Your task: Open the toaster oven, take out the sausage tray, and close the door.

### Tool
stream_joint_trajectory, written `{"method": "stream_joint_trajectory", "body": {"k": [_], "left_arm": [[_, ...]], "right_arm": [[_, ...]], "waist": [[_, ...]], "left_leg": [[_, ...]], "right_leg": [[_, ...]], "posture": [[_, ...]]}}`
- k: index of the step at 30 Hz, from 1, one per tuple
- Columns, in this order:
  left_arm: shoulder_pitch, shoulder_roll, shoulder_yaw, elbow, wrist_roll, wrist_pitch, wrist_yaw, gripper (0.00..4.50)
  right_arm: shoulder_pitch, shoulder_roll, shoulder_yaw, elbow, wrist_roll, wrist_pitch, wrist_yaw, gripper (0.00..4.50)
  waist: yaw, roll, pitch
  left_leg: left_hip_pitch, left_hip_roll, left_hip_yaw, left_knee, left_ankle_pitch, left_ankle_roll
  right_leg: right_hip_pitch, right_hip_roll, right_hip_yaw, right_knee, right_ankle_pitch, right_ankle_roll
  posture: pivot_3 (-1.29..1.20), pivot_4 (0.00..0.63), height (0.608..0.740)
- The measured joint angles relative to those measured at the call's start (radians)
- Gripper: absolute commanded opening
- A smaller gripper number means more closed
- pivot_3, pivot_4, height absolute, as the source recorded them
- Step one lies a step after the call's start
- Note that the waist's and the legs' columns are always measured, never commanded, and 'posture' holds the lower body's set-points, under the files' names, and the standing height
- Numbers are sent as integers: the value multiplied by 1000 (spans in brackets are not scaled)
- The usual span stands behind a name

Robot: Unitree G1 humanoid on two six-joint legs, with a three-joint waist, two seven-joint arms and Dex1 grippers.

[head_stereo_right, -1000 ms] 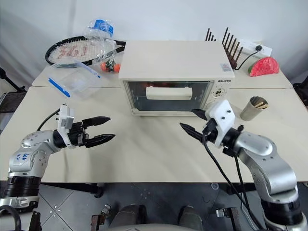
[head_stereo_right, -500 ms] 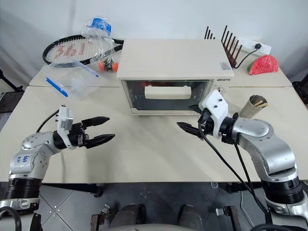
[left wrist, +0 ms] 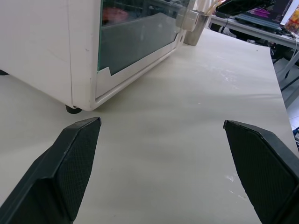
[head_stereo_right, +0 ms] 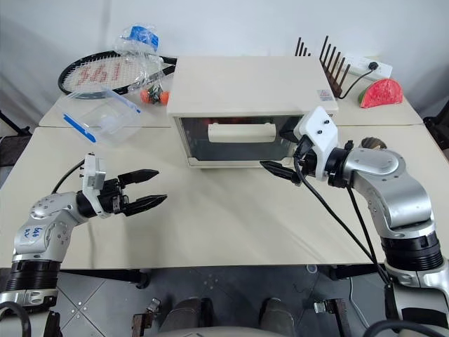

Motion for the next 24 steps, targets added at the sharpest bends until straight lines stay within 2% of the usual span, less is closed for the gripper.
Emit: {"method": "stream_joint_trajectory", "body": {"k": [16,20,24], "left_arm": [[-66,7,50,0,-72,150,70,4500],[-100,24,54,6,-78,162,47,3636],[-163,24,71,18,-128,208,34,2364]], "right_arm": [[55,-7,-1,-159,109,74,89,4449],[88,-8,0,-185,109,75,89,4500],[113,-8,7,-198,107,69,89,4500]], "waist": [[-10,0,0],[-10,0,0],[-9,0,0]], "left_leg": [[0,0,1,-2,0,0],[0,0,1,-1,0,0],[0,0,1,-1,0,0]], "right_leg": [[-2,0,0,2,0,0],[-2,0,0,2,0,0],[-2,0,0,2,0,0]], "posture": [[0,150,740],[0,150,740],[0,150,740]]}}
